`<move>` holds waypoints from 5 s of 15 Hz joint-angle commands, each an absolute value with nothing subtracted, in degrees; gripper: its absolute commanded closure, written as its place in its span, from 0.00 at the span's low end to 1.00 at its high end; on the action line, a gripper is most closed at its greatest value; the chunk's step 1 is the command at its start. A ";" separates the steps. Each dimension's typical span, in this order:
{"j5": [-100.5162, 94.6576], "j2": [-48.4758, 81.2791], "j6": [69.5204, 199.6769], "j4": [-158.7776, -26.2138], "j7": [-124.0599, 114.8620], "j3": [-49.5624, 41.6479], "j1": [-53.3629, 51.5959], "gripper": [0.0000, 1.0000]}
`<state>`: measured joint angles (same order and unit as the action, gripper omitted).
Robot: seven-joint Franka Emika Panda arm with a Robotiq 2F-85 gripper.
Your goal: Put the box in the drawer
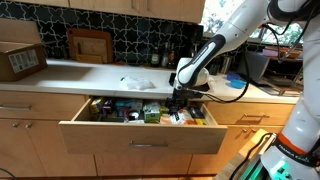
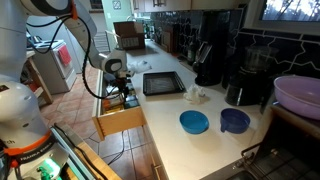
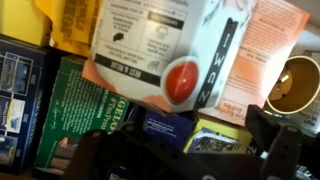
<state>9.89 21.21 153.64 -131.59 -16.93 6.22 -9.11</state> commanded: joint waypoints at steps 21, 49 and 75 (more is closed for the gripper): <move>0.41 12.45 111.04 -121.76 -27.81 6.36 -11.66 0.00; 5.06 26.80 125.85 -118.36 -50.24 3.65 -17.91 1.00; -2.42 7.03 110.91 -117.62 -16.24 5.05 -10.32 0.22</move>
